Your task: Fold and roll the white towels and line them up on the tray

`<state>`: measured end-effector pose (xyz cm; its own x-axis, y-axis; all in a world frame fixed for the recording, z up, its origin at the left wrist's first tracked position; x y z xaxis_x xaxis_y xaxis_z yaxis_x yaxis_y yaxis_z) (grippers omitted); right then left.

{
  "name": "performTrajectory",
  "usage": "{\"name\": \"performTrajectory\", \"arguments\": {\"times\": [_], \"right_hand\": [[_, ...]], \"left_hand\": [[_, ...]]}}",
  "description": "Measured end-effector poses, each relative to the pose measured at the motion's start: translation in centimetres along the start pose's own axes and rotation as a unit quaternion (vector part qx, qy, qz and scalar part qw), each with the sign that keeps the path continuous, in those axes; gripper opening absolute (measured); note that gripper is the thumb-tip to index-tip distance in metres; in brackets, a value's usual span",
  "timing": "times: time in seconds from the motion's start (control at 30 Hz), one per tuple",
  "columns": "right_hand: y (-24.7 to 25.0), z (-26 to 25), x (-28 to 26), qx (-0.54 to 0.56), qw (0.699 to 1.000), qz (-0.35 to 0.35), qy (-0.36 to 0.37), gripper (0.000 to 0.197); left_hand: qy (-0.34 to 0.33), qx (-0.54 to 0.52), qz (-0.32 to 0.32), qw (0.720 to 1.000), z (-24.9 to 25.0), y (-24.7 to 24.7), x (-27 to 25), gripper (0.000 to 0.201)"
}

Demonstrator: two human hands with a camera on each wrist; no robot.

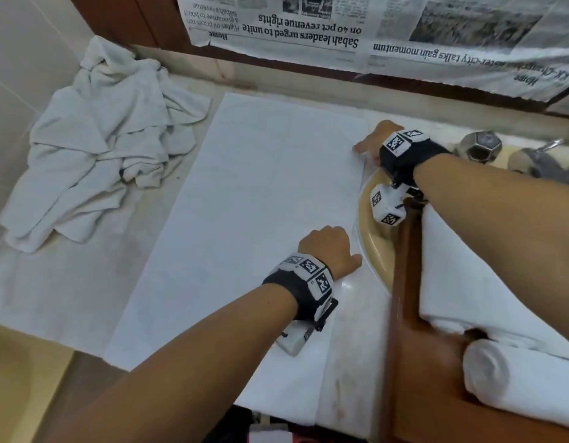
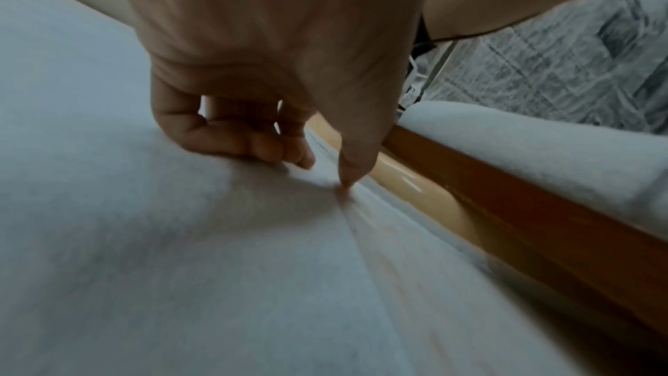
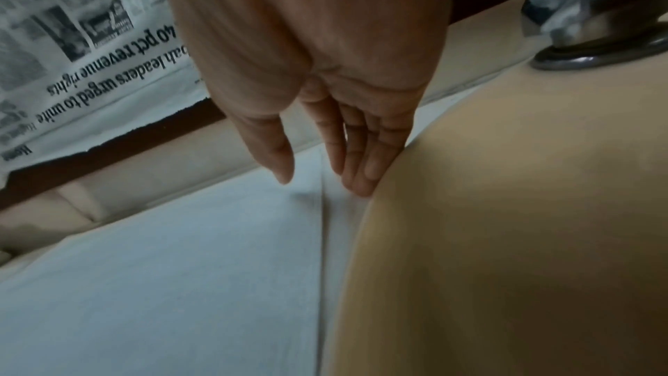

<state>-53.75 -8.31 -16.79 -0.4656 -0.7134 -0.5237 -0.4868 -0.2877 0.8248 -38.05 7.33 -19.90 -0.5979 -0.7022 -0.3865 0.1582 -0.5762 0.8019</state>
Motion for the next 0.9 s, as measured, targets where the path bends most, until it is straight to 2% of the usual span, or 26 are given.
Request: {"name": "performTrajectory", "arguments": {"times": [0.13,0.23,0.37,0.5,0.6,0.67,0.73,0.8,0.9], "right_hand": [[-0.6,-0.6,-0.3,-0.075,0.997,0.011,0.019,0.031],[-0.3,-1.0,0.2,-0.064,0.998,-0.002,0.01,0.03],[0.5,-1.1,1.0,0.038,0.998,-0.028,-0.031,0.022],[0.9,-0.5,1.5,0.144,0.986,-0.041,-0.069,0.015],[0.2,0.4,1.8,0.169,0.98,-0.054,-0.088,0.025],[-0.4,1.3,2.2,0.203,0.972,-0.08,-0.09,0.022],[-0.3,1.9,2.0,0.273,0.955,-0.089,-0.082,0.02],[0.2,1.3,1.2,0.316,0.943,-0.07,-0.072,0.021],[1.0,-1.6,0.4,0.336,0.94,-0.02,-0.051,0.019]], "left_hand": [[0.001,0.02,0.014,1.0,0.4,-0.2,0.1,0.041],[-0.002,0.022,0.04,0.999,0.7,-0.6,0.0,0.042],[-0.005,0.002,0.076,0.997,0.6,-1.1,0.0,0.035],[-0.008,-0.01,0.084,0.996,0.4,-1.1,0.1,0.024],[-0.007,-0.023,0.062,0.998,0.0,-0.6,0.0,0.015],[-0.02,-0.06,0.032,0.998,-0.7,-0.1,-0.2,0.016],[-0.043,-0.149,0.014,0.988,-1.6,0.7,-0.6,0.02],[-0.067,-0.234,0.025,0.97,-2.6,1.9,-1.4,0.021],[-0.079,-0.306,0.067,0.946,-4.3,4.5,-3.1,0.027]]}}
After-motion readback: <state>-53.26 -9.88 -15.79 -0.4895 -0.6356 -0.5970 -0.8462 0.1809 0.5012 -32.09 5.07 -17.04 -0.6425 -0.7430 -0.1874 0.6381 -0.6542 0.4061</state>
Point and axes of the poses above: each hand's wrist, its own x-axis towards the middle knuckle, its own y-axis out of the back of the hand, z = x × y, the point moved 3 cm from there along x, towards the middle knuckle, and after that the axes turned 13 degrees about -y, right-handed, at the moved point
